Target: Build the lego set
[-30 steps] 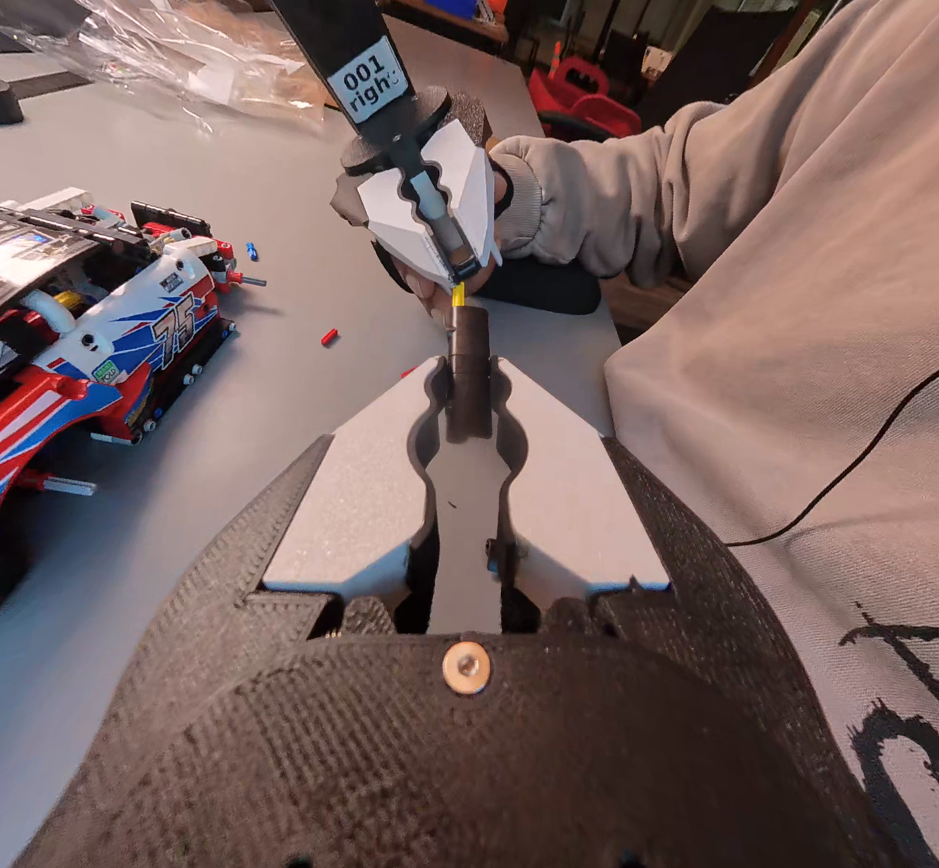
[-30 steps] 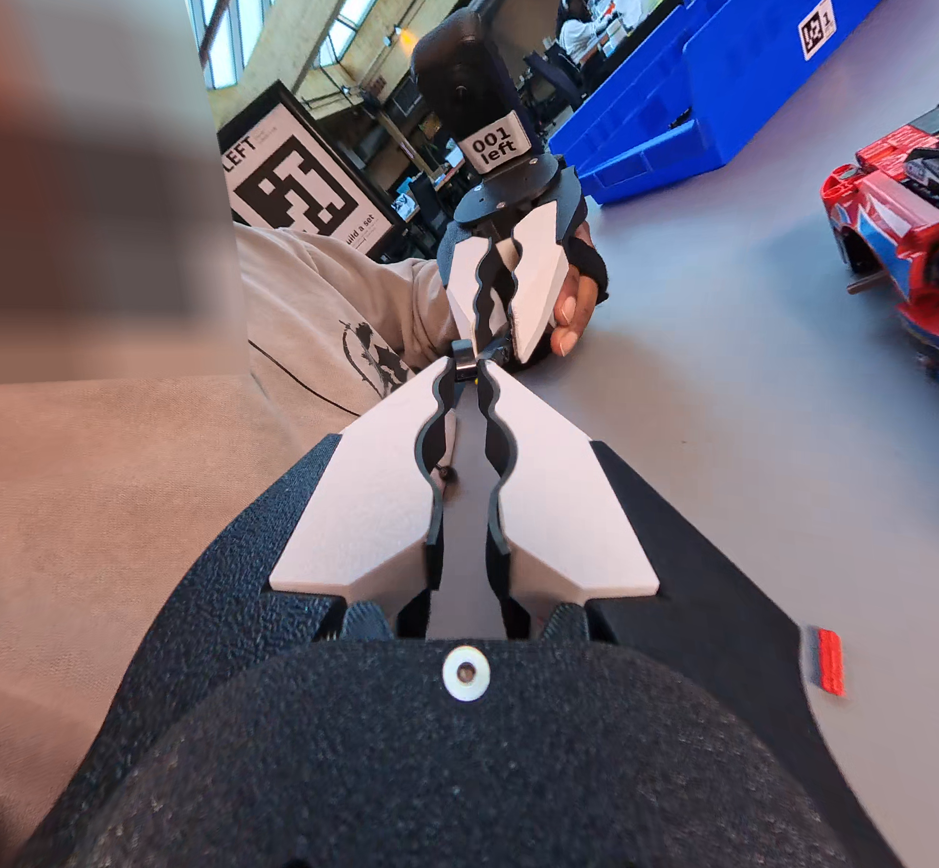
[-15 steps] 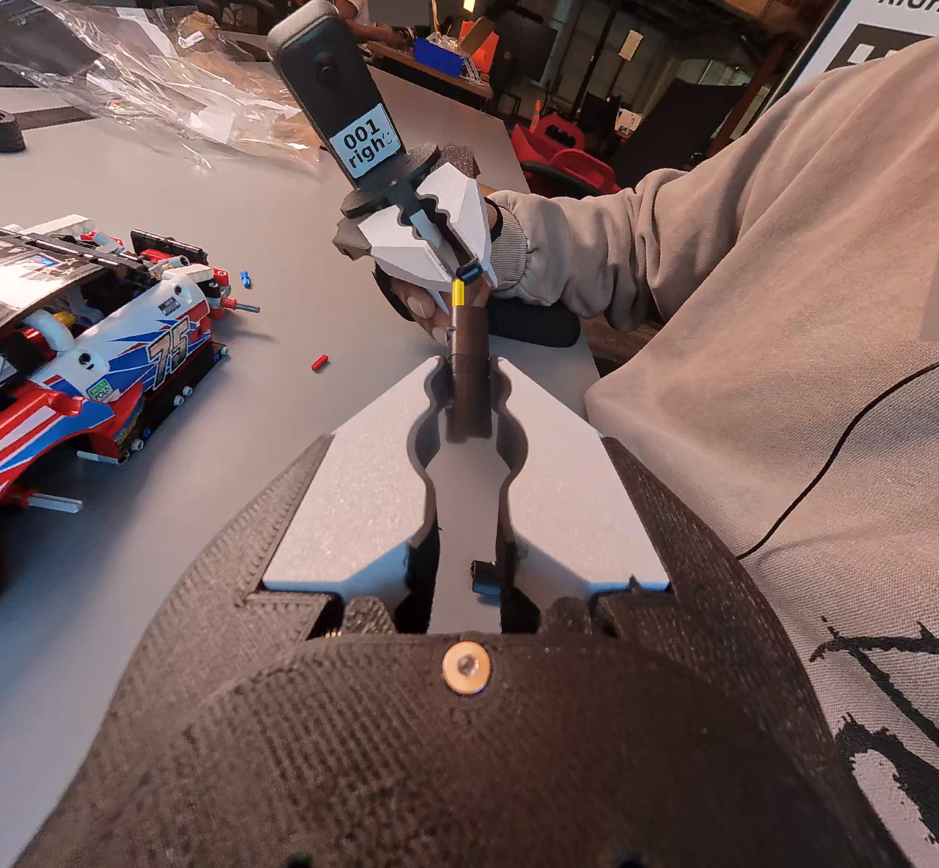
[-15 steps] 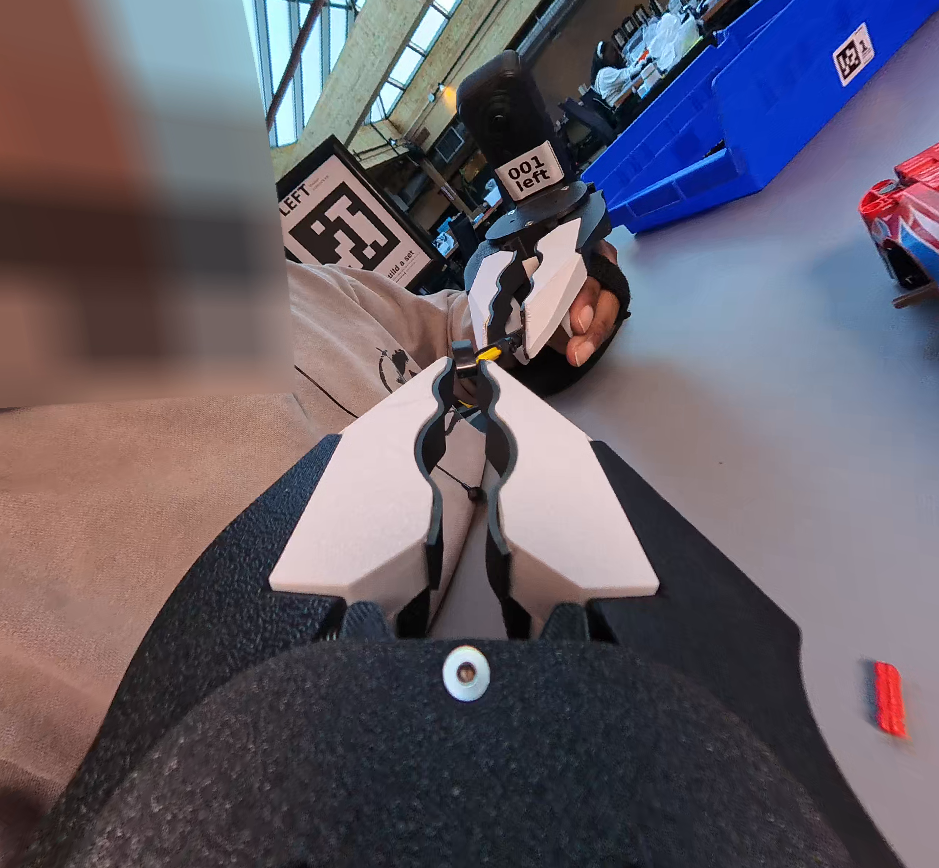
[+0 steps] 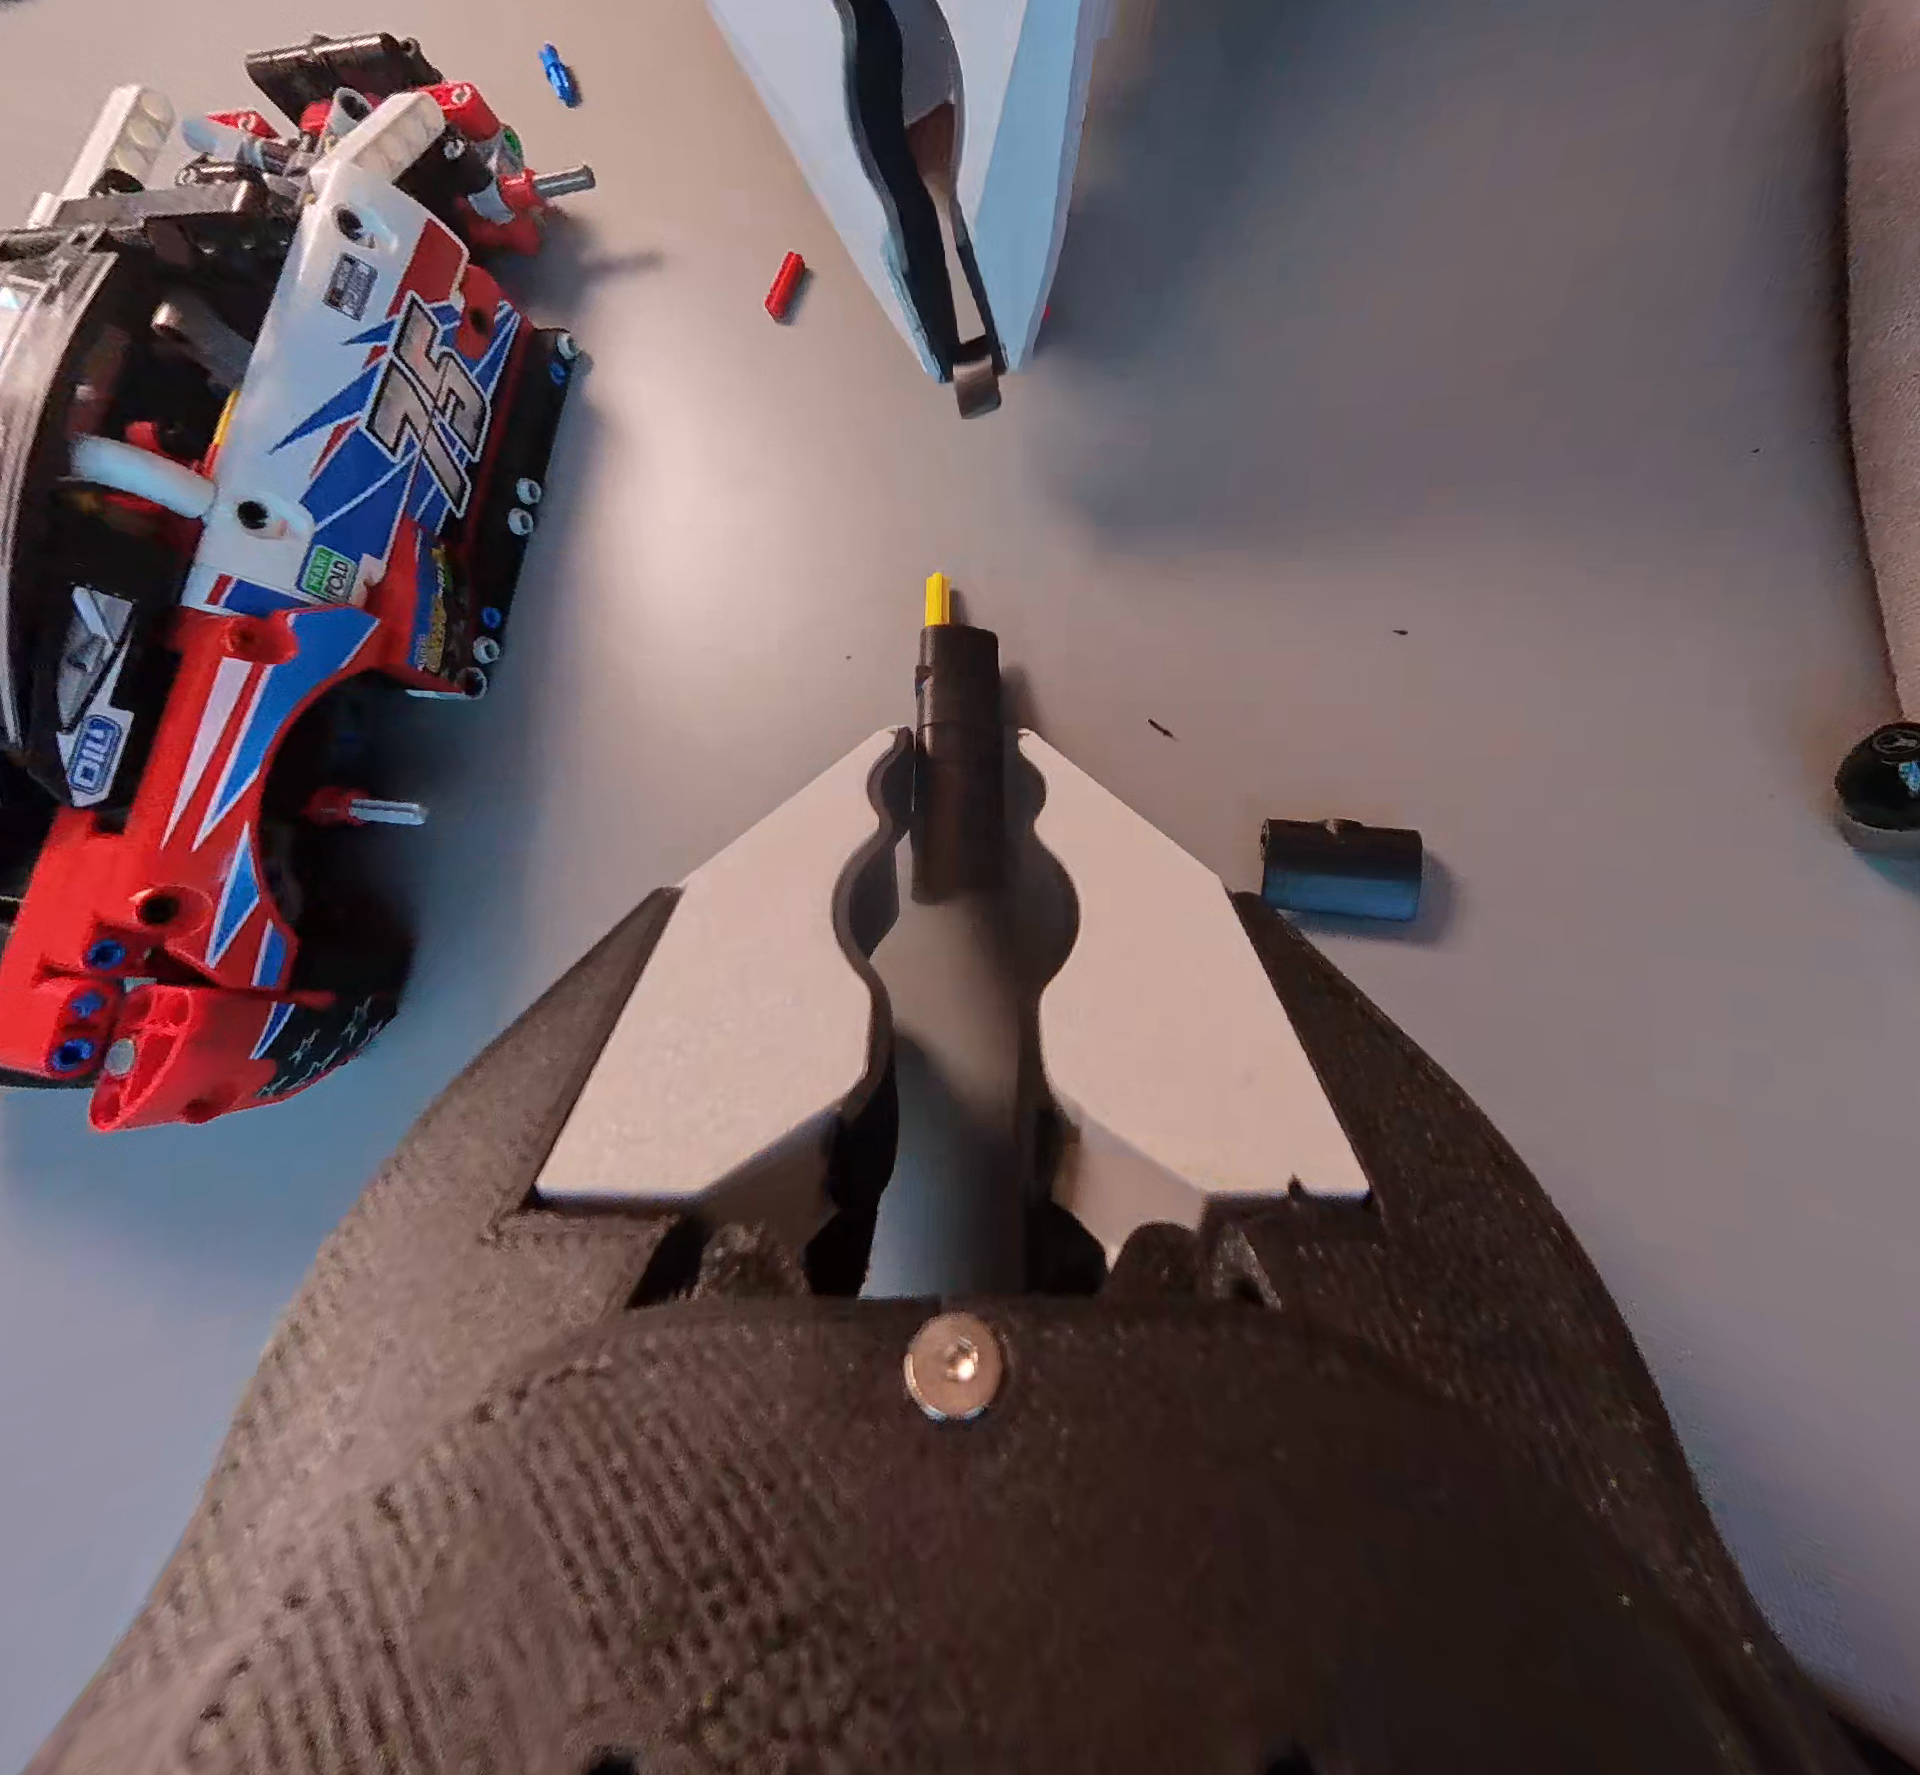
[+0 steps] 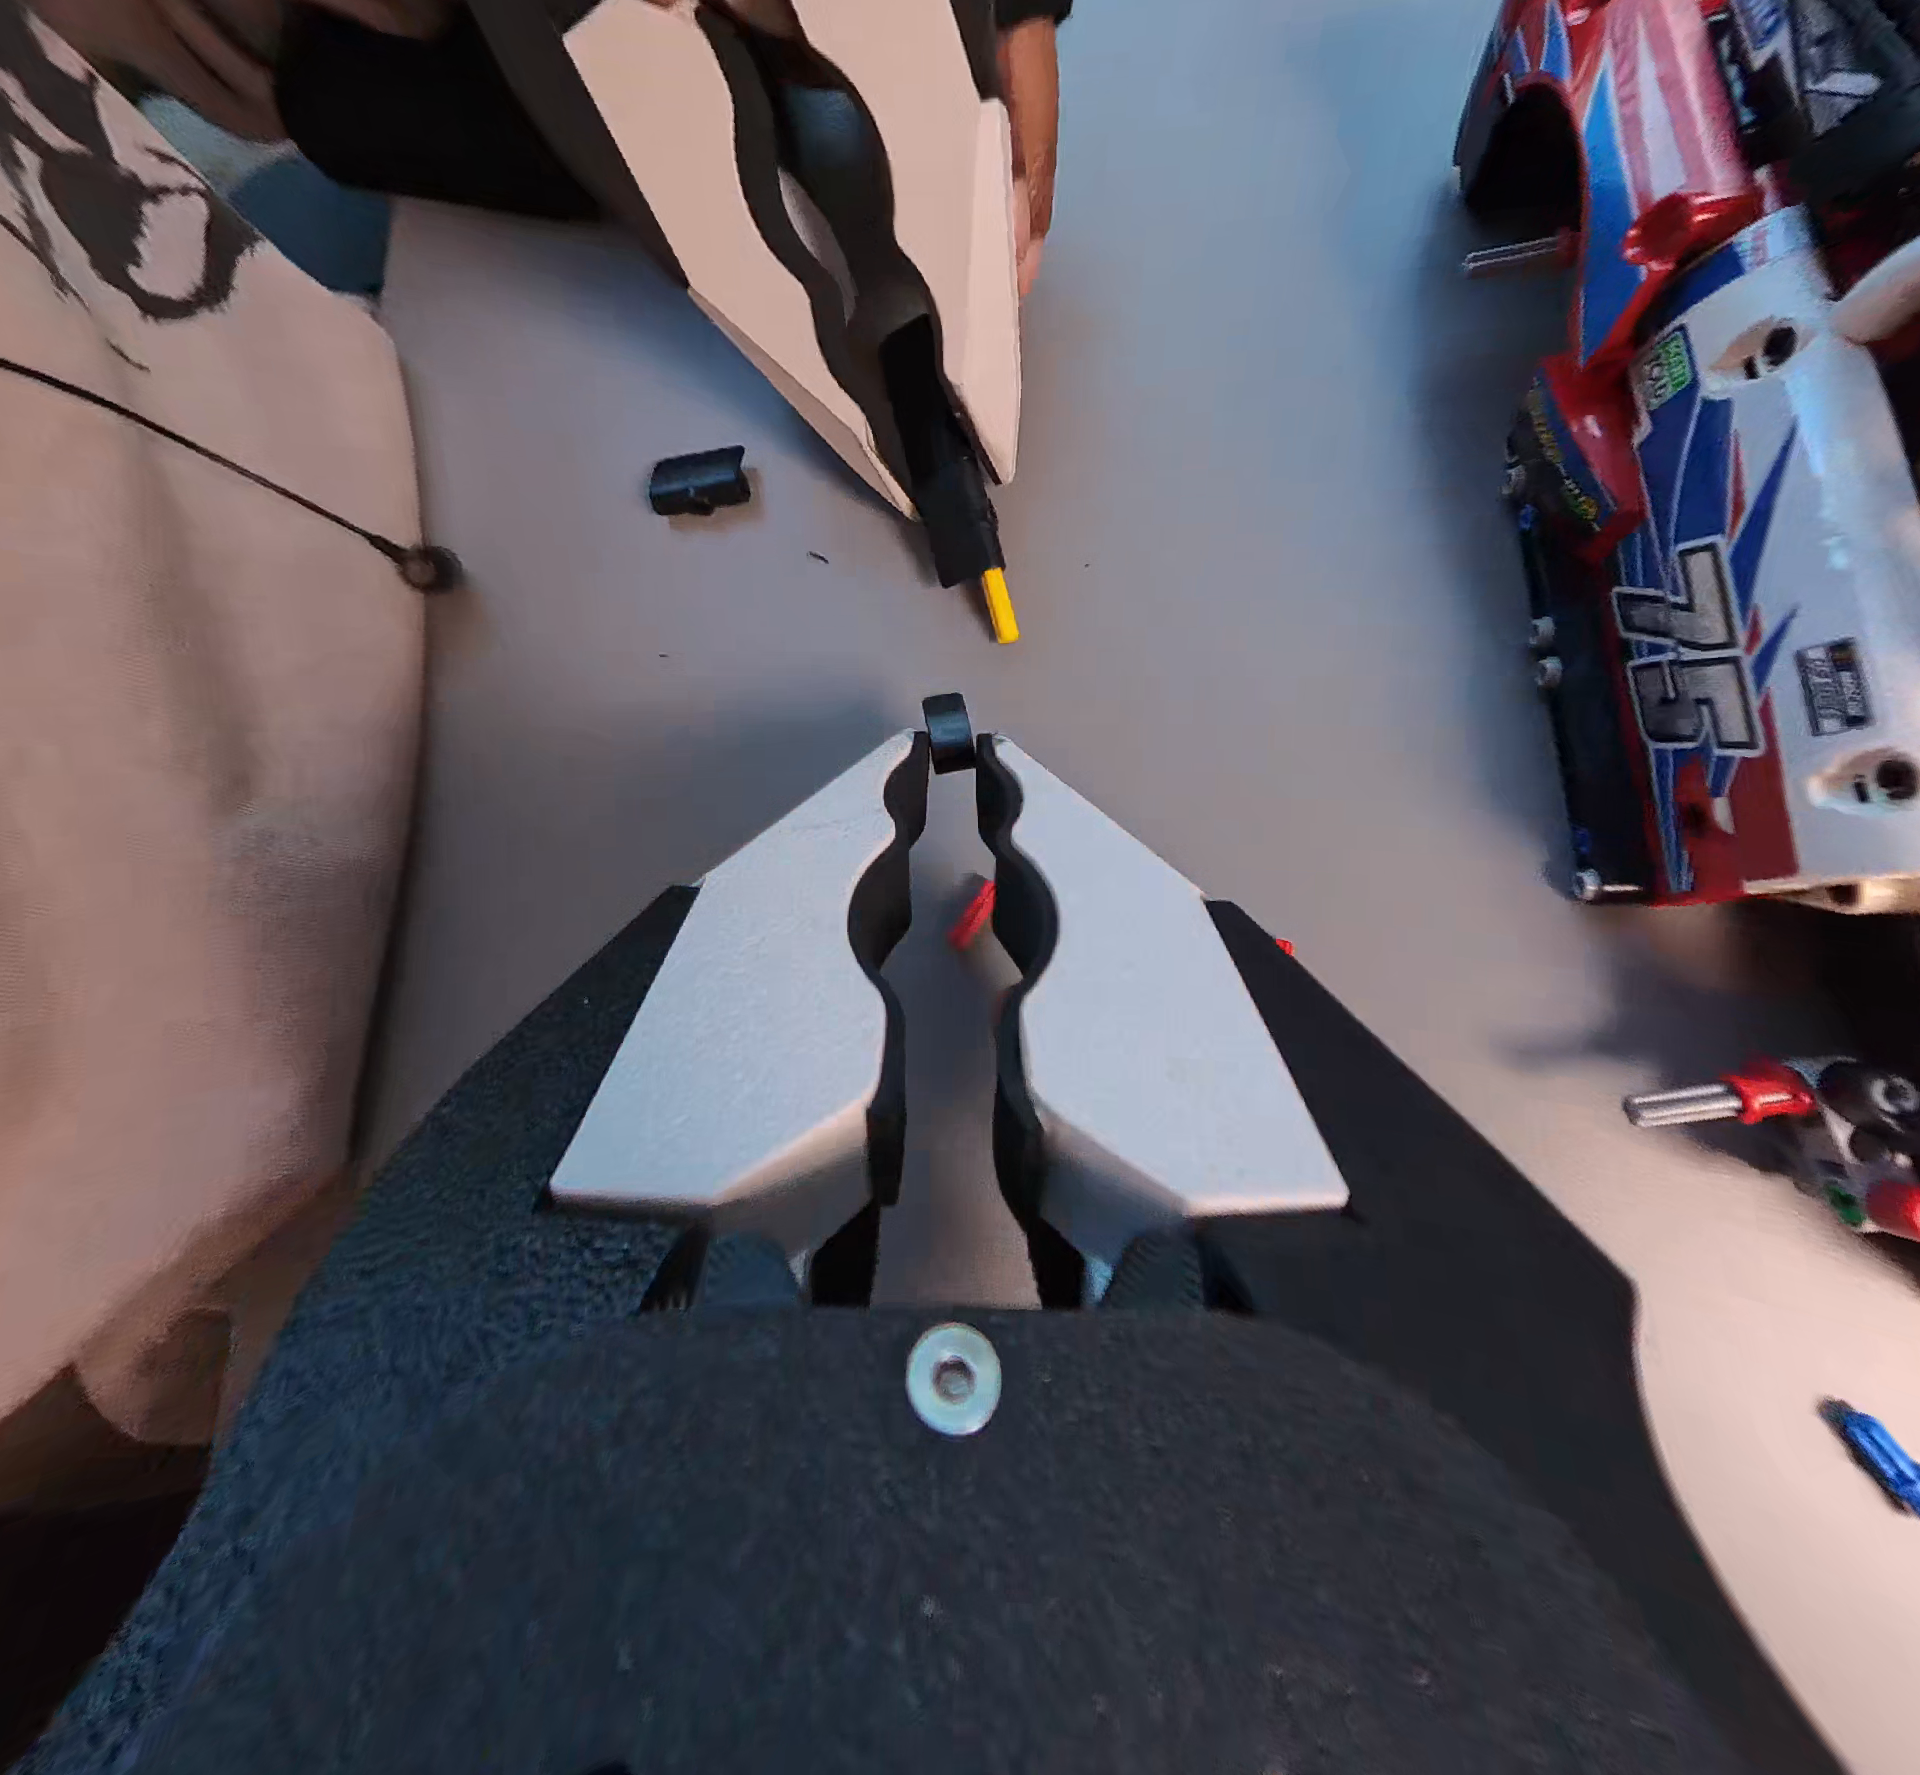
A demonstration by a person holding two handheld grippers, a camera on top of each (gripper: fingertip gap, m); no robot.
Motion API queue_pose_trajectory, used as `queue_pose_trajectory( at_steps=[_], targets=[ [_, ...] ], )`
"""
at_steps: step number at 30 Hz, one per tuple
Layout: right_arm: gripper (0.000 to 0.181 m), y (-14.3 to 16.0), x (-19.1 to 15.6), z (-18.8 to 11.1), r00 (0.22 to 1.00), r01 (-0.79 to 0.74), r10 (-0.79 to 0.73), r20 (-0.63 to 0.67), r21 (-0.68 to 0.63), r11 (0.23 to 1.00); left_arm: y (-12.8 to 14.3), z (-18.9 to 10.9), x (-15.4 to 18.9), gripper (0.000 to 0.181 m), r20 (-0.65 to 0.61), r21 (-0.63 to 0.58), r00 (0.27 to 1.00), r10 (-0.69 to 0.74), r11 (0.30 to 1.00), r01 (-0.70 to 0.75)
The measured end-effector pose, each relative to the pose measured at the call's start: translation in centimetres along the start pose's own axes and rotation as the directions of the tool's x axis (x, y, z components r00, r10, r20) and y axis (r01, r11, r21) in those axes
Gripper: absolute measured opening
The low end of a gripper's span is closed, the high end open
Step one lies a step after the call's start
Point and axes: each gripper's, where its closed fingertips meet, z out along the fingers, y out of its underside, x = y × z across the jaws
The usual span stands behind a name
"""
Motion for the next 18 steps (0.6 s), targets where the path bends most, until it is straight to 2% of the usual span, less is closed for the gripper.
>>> queue_pose_trajectory(
  at_steps=[2,5,9,11,14,18],
  targets=[
    [0.006,0.1,-0.1,0.4,0.999,0.033,-0.033,-0.005,-0.018,0.999,0.0,0.0,0.1,0.015,-0.020,0.002,1.000,-0.013,1.000,0.013],
    [0.006,-0.8,-1.0,0.7,0.998,0.021,-0.024,0.056,0.050,0.999,-0.9,-0.7,-0.3,0.026,-0.005,0.066,1.000,-0.014,0.998,0.014],
    [0.006,-4.0,-3.5,-0.2,0.954,-0.131,0.054,0.293,0.247,0.960,-4.7,-2.7,0.4,0.021,0.048,0.271,0.993,0.107,0.956,-0.116],
    [0.006,-5.1,-4.0,-0.8,0.916,-0.216,0.089,0.391,0.294,0.931,-6.0,-3.4,1.0,0.018,0.073,0.337,0.984,0.160,0.925,-0.175],
    [0.006,-5.6,-4.6,-1.1,0.873,-0.280,0.111,0.475,0.302,0.911,-7.3,-4.2,1.7,0.013,0.093,0.404,0.978,0.184,0.891,-0.206],
    [0.006,-5.6,-5.2,-1.0,0.846,-0.300,0.113,0.521,0.290,0.909,-7.7,-4.1,2.2,0.002,0.088,0.418,0.975,0.205,0.881,-0.223]
  ],
)
